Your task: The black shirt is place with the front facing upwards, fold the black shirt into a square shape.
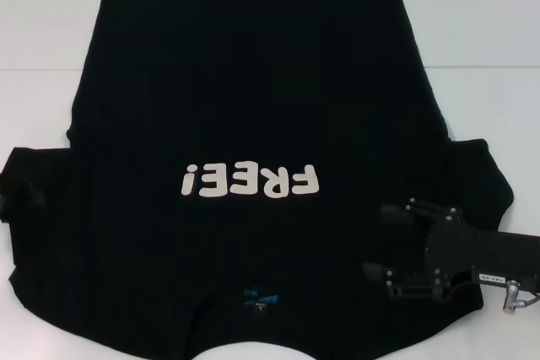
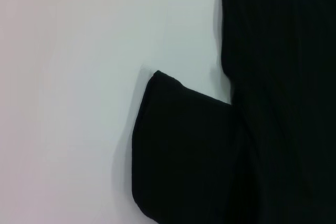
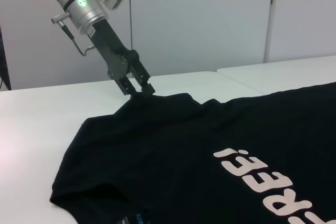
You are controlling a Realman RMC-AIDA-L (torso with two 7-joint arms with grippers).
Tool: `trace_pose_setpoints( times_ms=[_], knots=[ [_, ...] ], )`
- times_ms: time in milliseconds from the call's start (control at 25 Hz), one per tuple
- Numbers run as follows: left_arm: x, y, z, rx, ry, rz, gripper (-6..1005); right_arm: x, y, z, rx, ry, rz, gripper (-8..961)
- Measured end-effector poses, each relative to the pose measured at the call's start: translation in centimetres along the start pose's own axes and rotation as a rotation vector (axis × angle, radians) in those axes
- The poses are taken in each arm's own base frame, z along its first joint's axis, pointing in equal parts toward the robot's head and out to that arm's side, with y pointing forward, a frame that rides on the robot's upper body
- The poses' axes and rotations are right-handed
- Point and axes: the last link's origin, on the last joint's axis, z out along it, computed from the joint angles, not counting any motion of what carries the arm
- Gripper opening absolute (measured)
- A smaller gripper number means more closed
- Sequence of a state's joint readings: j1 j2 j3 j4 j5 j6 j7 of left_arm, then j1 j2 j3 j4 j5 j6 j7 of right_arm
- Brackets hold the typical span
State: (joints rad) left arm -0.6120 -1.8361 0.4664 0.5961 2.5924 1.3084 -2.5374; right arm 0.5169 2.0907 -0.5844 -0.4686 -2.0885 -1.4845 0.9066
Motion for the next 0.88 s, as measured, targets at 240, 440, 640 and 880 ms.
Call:
trace_pose_setpoints(
  times_ms=[240,440,640,880],
  knots=[
    [0.14,0.05,0.02,0.007,0.002,0.01,530,-0.06,-0.04,-0.02,0.001,-0.003,-0.001,920],
    [0.23,0.07,0.11,0.02,0.0,0.032,352,-0.13,-0.1,0.0,0.002,-0.005,-0.001,920],
    [0.29,0.01,0.17,0.028,0.004,0.031,227,-0.21,-0.13,0.04,0.002,-0.006,-0.003,920],
    [0.55,0.16,-0.07,0.023,0.013,0.031,34,-0.26,-0.17,0.04,0.0,-0.006,0.004,920]
  ],
)
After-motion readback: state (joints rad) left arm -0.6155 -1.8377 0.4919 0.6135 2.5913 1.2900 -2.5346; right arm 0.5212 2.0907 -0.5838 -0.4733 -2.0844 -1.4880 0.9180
